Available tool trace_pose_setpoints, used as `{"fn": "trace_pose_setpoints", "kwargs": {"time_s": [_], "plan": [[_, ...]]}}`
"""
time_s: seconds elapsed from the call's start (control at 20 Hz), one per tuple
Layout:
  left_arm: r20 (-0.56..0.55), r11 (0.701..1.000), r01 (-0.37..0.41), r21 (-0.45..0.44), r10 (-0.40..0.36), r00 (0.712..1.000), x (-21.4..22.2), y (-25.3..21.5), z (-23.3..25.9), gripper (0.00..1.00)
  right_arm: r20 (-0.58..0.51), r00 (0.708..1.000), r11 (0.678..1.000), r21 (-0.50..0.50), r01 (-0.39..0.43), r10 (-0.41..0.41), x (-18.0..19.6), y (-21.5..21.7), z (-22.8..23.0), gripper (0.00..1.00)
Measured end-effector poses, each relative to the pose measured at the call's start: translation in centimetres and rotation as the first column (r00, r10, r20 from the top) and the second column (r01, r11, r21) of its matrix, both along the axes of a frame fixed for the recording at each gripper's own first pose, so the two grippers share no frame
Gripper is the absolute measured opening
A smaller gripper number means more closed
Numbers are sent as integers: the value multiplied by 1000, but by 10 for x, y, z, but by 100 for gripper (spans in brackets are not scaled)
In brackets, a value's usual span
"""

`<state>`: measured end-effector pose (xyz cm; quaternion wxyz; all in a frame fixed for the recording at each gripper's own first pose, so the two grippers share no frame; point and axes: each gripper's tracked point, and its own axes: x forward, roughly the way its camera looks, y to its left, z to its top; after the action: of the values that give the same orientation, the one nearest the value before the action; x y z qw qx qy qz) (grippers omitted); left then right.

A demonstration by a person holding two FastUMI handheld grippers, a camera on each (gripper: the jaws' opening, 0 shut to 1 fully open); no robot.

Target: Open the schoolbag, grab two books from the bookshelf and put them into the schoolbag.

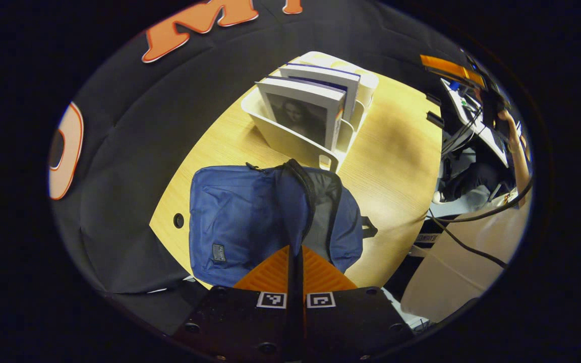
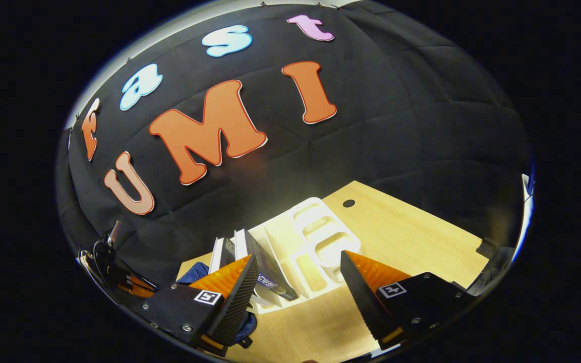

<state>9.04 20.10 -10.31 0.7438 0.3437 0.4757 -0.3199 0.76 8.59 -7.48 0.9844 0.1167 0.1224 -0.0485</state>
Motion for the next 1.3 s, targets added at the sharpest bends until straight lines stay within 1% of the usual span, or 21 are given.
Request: {"fn": "trace_pose_setpoints", "kwargs": {"time_s": [0.1,0.2,0.35,0.5,0.55,0.65,0.8,0.85,0.95,1.05,1.1,1.3], "plan": [[76,999,19,27,-21,997,29,17,20,1,3,1000,999,-34,1,-1,-3,13,2,97],[169,999,16,49,-24,985,61,30,45,0,1,1000,997,-75,1,-1,-4,26,5,96],[234,999,17,42,-26,972,83,36,61,0,3,1000,995,-97,-10,11,-3,43,13,97],[277,999,23,39,-33,960,99,39,65,0,-26,997,993,-89,-77,75,8,69,18,97],[276,999,23,27,-30,961,101,36,63,1,-50,994,989,-105,-104,99,13,77,19,97],[272,1000,29,7,-30,962,99,32,60,0,-111,982,971,-168,-170,153,27,96,19,97],[280,999,38,-17,-32,959,100,28,59,0,-231,947,927,-250,-280,224,55,134,21,97],[277,999,38,-28,-29,961,99,27,58,0,-261,933,914,-257,-314,247,65,148,22,97],[271,998,30,-52,-15,962,98,28,56,0,-337,895,898,-225,-379,293,84,178,17,97],[263,997,21,-72,-1,965,97,31,54,0,-416,858,894,-190,-406,301,103,198,4,97],[258,997,17,-81,5,966,95,33,53,0,-453,842,892,-188,-411,293,110,204,-1,97],[243,994,6,-108,20,970,95,38,49,0,-563,787,865,-234,-445,253,134,214,-26,97]]}}
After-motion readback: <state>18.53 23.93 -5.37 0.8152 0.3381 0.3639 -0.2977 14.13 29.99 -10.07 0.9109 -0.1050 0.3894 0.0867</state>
